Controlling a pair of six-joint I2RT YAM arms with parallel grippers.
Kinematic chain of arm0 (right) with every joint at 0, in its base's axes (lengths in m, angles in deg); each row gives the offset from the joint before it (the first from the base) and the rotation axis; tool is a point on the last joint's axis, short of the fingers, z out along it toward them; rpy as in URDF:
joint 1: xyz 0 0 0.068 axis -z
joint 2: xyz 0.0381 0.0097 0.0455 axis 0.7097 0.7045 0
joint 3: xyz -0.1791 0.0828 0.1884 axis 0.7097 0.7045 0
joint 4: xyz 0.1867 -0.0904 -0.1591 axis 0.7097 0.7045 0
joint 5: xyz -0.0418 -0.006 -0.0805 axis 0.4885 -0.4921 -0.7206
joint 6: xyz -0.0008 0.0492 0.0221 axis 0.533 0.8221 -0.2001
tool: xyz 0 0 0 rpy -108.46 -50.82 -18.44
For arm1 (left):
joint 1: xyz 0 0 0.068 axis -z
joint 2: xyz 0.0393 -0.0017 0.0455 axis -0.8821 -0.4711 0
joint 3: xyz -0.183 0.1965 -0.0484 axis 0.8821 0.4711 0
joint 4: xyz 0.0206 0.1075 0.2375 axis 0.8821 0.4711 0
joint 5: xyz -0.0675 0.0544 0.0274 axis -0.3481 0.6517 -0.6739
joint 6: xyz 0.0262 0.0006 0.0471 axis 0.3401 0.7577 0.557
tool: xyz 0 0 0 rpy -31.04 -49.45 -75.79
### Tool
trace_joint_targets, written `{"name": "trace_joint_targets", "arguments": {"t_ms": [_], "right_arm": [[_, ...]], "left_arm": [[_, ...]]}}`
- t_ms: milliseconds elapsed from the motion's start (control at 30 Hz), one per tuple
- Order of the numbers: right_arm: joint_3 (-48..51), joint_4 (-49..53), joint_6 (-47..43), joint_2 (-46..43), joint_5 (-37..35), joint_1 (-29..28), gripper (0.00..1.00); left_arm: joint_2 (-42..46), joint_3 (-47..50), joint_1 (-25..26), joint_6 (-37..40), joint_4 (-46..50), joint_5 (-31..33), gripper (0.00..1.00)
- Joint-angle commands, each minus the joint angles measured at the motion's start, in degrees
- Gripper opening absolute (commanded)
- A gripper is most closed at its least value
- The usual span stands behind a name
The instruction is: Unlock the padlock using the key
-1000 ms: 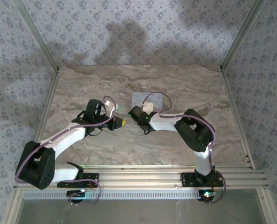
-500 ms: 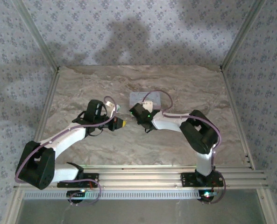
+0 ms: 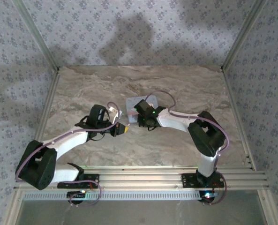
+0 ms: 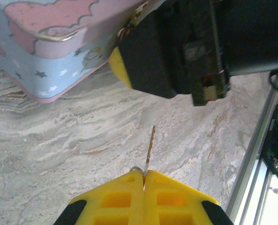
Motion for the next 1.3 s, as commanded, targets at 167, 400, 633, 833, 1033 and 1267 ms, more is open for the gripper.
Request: {"name": "trace_joint_targets", "arguments": {"t_ms": [167,400,633,833,1033,1267], "right_arm": [[-5.66,5.34,-3.74,-0.94,13.58,1.71,0.00],[-8.27,8.98,-2.81,-0.45,21.96,3.04,0.00],[-8.71,7.76,-0.85,-0.63,28.68,4.68,0.00],[-7.84,6.00,-0.01,-0.98,32.67,5.49,0.00],[-6.47,4.04,0.95,-1.75,34.57,6.34,0.00],[-5.31,2.91,1.45,-2.60,35.64,6.84,0.00]], "left_arm": [[-2.96,3.29,0.93,-0.08,-9.01,-1.94,0.00],[-6.46,5.69,2.63,-1.26,-17.30,-2.64,0.00],[-8.42,7.12,2.71,-3.79,-24.80,-2.71,0.00],[-9.06,7.75,2.72,-4.04,-27.48,-1.51,0.00],[-11.68,8.09,2.72,-4.51,-28.94,-1.55,0.00],[-13.61,7.86,2.73,-5.17,-31.07,-1.80,0.00]]}}
